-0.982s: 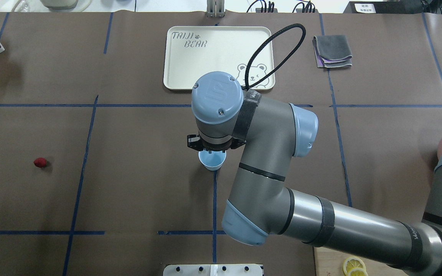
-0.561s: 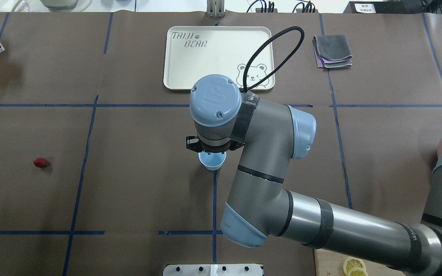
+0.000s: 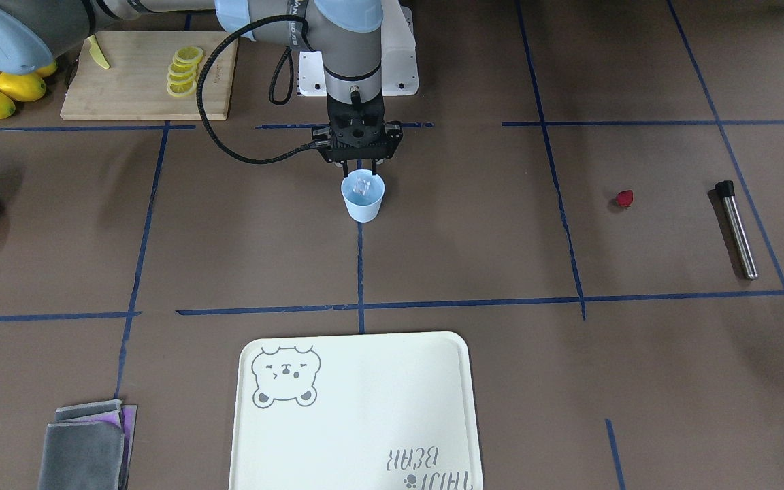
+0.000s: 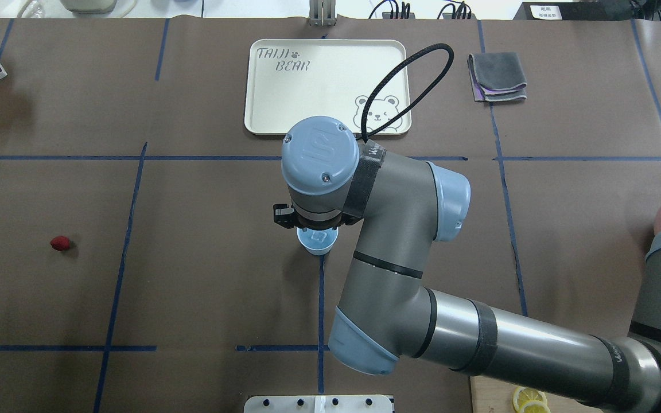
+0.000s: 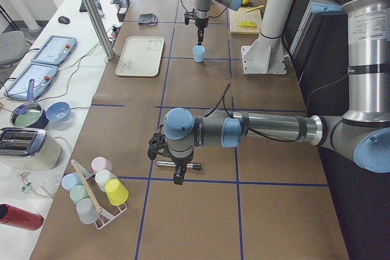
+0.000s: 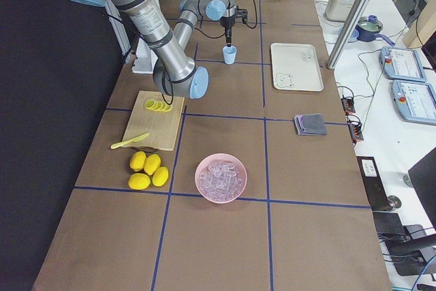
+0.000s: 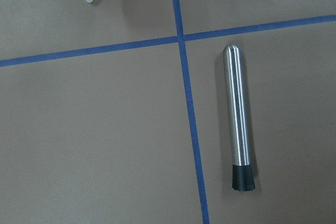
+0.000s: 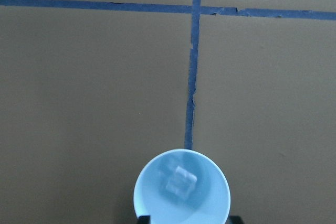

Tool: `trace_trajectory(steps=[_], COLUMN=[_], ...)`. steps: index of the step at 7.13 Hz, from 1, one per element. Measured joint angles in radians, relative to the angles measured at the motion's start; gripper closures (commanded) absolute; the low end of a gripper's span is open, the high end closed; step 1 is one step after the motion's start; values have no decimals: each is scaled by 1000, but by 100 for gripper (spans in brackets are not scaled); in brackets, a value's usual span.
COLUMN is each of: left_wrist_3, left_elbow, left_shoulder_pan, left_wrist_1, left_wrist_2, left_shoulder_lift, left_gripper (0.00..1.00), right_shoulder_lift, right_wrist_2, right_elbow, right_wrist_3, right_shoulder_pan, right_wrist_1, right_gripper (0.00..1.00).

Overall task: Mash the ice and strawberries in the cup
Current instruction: 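Move the right gripper back over the pink ice bowl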

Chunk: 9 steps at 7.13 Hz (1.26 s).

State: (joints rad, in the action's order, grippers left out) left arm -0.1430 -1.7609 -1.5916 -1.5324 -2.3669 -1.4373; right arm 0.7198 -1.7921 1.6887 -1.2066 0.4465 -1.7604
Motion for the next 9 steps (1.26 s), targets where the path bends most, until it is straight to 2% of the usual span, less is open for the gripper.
trace_trajectory(steps=[2,3,4,6,7,9], left_wrist_3=[-1,-1,-1,-1,1,2], left_elbow=[0,0,0,0,0,1], left_shoulder_pan=[0,-1,0,0,0,-1], left_wrist_1=[0,0,0,0,0,0], left_wrist_2=[0,0,0,1,1,1], left_shoulder_lift=[0,0,0,0,0,2], left_gripper=[0,0,0,0,0,0], right_shoulder_lift=[3,8,30,200,324,565], right_wrist_2=[-6,-37,-118,-280,-324,-397], right_elbow=[1,8,20,129,203,262], right_wrist_3=[4,19,83,312,471,859], right_shoulder_pan=[1,34,120,310,395,554], right_wrist_1=[25,17,2,-10,-11,-1], right_gripper=[1,1,0,0,0,1])
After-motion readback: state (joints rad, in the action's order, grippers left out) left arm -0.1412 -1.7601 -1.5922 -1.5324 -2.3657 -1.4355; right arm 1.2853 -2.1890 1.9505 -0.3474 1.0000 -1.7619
